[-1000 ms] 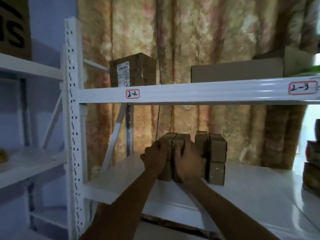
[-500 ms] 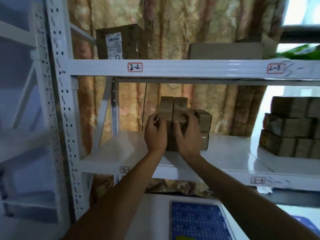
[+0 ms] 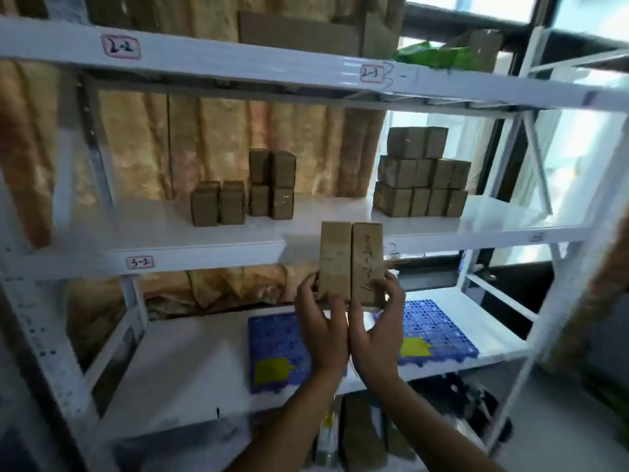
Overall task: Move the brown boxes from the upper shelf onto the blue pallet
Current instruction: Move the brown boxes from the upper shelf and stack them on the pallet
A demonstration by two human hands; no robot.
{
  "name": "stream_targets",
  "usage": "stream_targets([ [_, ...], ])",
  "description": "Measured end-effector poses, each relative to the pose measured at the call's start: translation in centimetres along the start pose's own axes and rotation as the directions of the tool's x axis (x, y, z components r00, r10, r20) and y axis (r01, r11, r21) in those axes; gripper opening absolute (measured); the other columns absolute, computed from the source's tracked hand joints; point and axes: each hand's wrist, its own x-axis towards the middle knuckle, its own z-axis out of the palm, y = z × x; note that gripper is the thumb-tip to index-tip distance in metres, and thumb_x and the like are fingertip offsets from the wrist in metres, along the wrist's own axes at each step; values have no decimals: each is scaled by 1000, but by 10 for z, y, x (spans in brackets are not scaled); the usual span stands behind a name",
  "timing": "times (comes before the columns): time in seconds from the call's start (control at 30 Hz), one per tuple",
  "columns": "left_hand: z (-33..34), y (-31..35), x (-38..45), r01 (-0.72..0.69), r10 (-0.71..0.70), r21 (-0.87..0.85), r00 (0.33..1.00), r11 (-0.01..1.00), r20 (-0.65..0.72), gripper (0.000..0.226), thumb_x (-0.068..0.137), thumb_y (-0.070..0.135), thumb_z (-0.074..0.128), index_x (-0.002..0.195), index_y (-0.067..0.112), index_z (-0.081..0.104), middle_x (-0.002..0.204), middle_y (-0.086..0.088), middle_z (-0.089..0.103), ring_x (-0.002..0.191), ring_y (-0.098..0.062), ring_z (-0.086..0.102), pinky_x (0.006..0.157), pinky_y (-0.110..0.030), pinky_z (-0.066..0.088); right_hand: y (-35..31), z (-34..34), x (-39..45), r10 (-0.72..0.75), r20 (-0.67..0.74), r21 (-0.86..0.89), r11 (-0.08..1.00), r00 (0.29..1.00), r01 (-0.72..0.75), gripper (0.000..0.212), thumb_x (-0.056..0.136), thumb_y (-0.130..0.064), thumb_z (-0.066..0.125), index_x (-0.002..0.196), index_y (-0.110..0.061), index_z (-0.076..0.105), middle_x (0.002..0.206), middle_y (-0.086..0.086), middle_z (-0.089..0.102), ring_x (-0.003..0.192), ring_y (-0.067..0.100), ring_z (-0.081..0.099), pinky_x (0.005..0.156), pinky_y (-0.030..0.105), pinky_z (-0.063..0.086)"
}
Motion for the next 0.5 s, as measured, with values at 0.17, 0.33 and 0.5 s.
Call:
stream_targets([
  [0.17, 73, -37, -93, 187, -196, 131, 978, 974, 65, 42, 88, 46, 52, 129, 35, 55, 121, 9, 65, 104, -8, 63, 86, -42, 55, 79, -95, -15, 158, 27, -101, 983, 987, -155, 49, 92, -37, 62, 138, -39, 46, 144, -9, 55, 124, 12, 61, 91, 44, 58],
  [0.33, 155, -81, -155, 332, -356, 209, 930, 920, 88, 26, 97, 35, 57, 123, 36, 59, 116, 9, 68, 104, -13, 65, 89, -43, 55, 160, -168, -9, 260, 90, -197, 951, 961, -239, 48, 94, -40, 64, 138, -43, 45, 138, -18, 56, 120, -4, 59, 90, 10, 48],
  [0.5, 207, -138, -167, 423, -457, 254, 885, 870, 87, 20, 98, 29, 58, 117, 35, 60, 110, 7, 70, 98, -14, 68, 83, -43, 58, 242, -186, 3, 392, 169, -260, 903, 904, -343, 44, 96, -36, 67, 135, -41, 47, 129, -18, 58, 106, -15, 60, 76, 2, 45],
])
